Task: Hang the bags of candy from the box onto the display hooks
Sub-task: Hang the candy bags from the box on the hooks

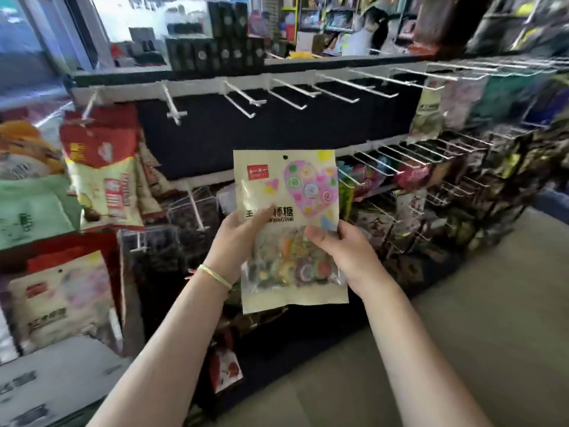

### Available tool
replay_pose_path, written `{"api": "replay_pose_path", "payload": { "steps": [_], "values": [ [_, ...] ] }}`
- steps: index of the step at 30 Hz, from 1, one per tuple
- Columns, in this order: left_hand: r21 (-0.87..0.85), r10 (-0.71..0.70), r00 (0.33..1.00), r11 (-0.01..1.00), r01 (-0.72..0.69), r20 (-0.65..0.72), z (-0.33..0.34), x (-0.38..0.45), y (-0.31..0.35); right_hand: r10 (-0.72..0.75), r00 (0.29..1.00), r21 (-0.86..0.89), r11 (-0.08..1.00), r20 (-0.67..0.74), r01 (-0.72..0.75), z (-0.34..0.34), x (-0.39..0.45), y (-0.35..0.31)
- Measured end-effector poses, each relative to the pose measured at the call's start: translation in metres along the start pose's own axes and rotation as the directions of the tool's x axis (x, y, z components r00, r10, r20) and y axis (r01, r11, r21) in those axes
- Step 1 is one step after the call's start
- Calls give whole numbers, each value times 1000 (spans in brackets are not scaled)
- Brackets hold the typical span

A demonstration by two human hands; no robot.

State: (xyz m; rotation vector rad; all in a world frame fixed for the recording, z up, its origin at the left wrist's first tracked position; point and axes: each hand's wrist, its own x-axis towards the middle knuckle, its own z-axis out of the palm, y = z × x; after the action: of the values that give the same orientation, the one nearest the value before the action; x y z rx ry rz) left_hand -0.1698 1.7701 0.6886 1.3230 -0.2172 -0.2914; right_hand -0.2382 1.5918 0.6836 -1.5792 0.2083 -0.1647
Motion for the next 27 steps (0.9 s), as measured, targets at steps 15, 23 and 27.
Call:
{"api": "replay_pose_path", "payload": {
  "steps": [15,23,27],
  "values": [
    [-93,-116,979,987,133,169,236,197,-87,168,894,-4,982,-415,-186,-258,144,34],
    [-13,-27,985,999,29,169,302,335,-94,-109,778,-192,981,-619,-15,-335,258,13],
    [16,11,973,1000,-15,229,336,369,-104,-338,762,-454,889,-553,65,-361,295,9]
  ]
}}
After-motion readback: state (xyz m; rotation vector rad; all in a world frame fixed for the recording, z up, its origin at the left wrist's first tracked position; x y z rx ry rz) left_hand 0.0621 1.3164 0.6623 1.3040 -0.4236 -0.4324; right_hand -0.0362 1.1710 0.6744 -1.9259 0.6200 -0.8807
